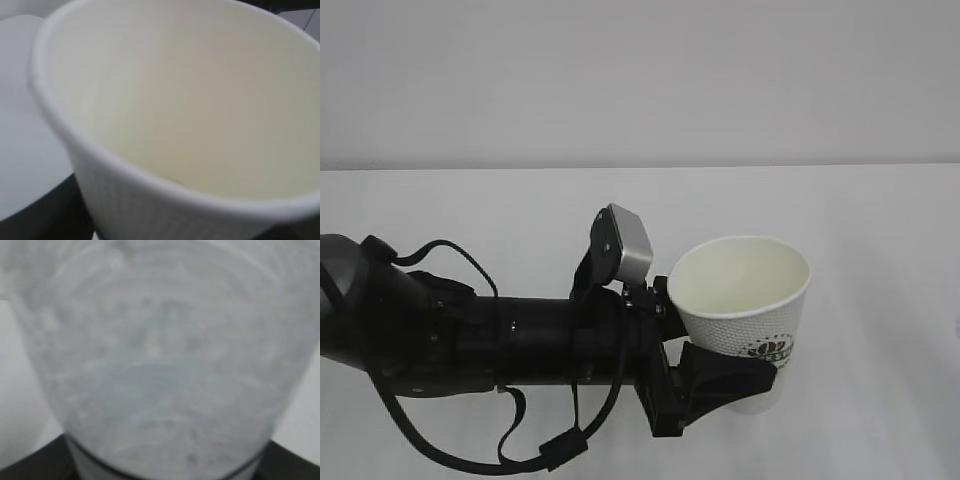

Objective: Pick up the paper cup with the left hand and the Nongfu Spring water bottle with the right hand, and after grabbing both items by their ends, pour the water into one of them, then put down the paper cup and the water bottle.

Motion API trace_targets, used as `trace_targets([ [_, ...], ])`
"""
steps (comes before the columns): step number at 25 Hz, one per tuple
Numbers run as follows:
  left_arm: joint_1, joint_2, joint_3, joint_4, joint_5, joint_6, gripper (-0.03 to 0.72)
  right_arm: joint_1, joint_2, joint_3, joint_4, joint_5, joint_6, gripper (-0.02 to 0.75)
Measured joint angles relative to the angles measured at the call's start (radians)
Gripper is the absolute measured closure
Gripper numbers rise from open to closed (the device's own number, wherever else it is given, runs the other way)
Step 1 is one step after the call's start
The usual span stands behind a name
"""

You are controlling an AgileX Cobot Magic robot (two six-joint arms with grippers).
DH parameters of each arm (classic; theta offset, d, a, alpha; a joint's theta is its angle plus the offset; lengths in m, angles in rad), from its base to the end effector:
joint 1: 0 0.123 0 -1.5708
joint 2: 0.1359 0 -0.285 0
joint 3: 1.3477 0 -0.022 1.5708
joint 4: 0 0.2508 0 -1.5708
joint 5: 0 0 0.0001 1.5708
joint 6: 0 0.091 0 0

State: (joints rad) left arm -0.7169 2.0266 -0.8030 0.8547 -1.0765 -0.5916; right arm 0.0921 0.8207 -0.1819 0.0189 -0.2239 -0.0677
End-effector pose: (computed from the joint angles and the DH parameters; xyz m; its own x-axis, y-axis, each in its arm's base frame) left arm 0.2244 -0.2757 0.1242 -0.2780 0.1507 -0.9487 0.9543 0.1558 -0.2549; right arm 0.1464 0.0131 0.2138 -0.3158 -0.0786 -0.9456 -0.1037 0.9935 -0.0480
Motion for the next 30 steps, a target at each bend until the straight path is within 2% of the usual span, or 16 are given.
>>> trace_targets([
  [9, -0.058, 0.0, 0.0, 0.003, 0.031, -0.012, 0.142, 0.0, -0.07, -0.027, 0.0, 0.146, -0.011, 0.33],
  [23, -0.139, 0.0, -0.002, -0.034, 0.063, -0.02, 0.142, 0.0, -0.078, -0.084, 0.0, 0.195, -0.065, 0.33],
  [30, -0.145, 0.0, -0.044, -0.026, 0.167, -0.033, 0.142, 0.0, -0.078, -0.084, 0.0, 0.195, -0.121, 0.33],
])
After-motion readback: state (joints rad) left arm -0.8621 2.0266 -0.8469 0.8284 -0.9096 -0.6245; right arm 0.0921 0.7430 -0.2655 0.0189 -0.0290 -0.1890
